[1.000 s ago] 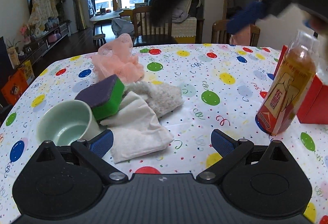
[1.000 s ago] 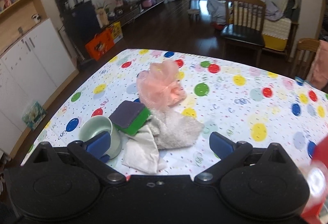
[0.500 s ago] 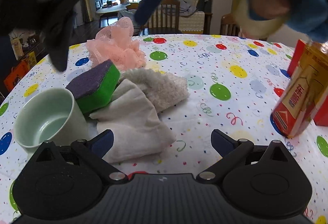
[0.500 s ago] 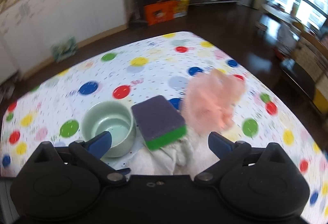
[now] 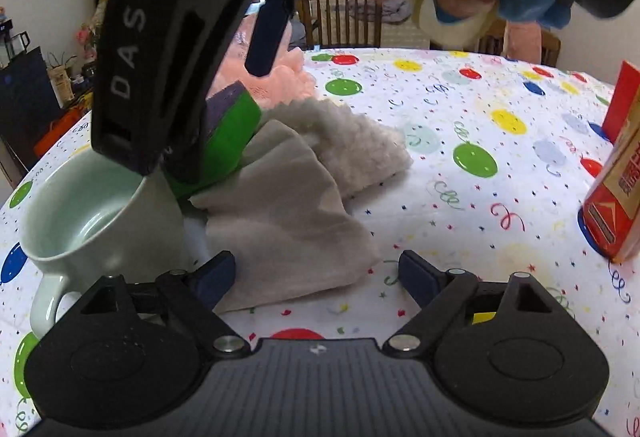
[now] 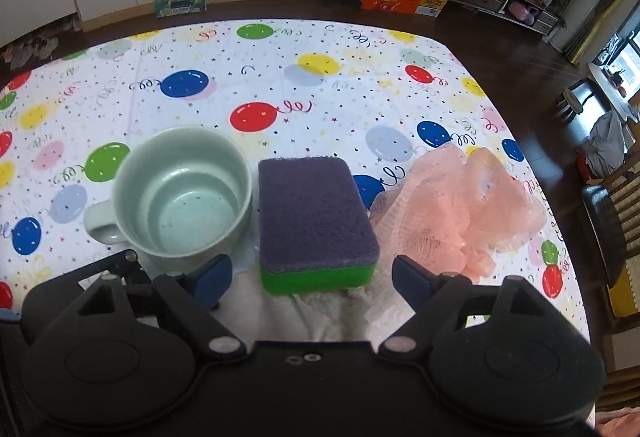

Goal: Organize soft objects
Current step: 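Grasp the white cloth with the left gripper while the right grasps the purple-green sponge, then carry the white cloth and sponge with both grippers over the red box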

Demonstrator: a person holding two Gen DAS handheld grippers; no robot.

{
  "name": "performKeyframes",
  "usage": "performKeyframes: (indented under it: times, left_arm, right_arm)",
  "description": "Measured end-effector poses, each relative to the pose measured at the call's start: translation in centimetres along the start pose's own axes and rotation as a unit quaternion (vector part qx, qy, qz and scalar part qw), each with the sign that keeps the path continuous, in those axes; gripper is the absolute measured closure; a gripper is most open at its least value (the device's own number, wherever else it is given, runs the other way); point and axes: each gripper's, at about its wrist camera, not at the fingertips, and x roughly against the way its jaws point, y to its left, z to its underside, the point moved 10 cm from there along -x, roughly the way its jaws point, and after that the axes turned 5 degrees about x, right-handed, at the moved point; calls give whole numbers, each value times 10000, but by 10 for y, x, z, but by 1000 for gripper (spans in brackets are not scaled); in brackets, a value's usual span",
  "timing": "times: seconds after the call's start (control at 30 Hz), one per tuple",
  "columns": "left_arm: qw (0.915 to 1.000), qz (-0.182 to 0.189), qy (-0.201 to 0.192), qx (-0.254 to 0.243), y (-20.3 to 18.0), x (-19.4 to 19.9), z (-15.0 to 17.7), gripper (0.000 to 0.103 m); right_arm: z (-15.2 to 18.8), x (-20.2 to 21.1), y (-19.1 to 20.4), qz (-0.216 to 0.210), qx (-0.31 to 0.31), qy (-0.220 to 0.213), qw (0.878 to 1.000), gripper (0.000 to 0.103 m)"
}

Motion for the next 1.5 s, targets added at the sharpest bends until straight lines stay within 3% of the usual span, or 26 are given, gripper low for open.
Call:
performKeyframes:
  times: [0.13, 0.4, 0.57, 0.83, 0.9, 1.17, 1.4, 1.5]
  left_arm:
    - [10000, 32, -18, 16, 0, -1, 0, 15]
    - [9993, 132, -53, 356, 14, 3, -4, 48]
    - [9978, 353, -23, 561, 22, 7, -6, 69]
    - [9967, 469, 23, 663, 29, 11, -9, 86]
    - [9965, 511, 9, 661, 30, 13, -11, 95]
    - [9961, 612, -59, 626, 33, 26, -14, 97]
    - [9947, 784, -116, 660, 29, 46, -20, 97]
    - [9934, 880, -95, 726, 26, 57, -19, 97]
  right_arm:
    - [-1, -9, -1, -1, 7, -21, 10000, 17]
    - [1, -16, -7, 87, -328, -121, 9993, 34]
    - [-1, -8, -8, 174, -573, -307, 9977, 35]
    - [0, 14, -8, 291, -1054, -528, 9926, 36]
    - [1, 23, -8, 313, -1187, -574, 9908, 36]
    - [15, 65, -7, 549, -1800, -754, 9792, 36]
    - [34, 111, -2, 697, -2382, -1080, 9627, 36]
    - [43, 134, -3, 784, -2723, -1315, 9500, 36]
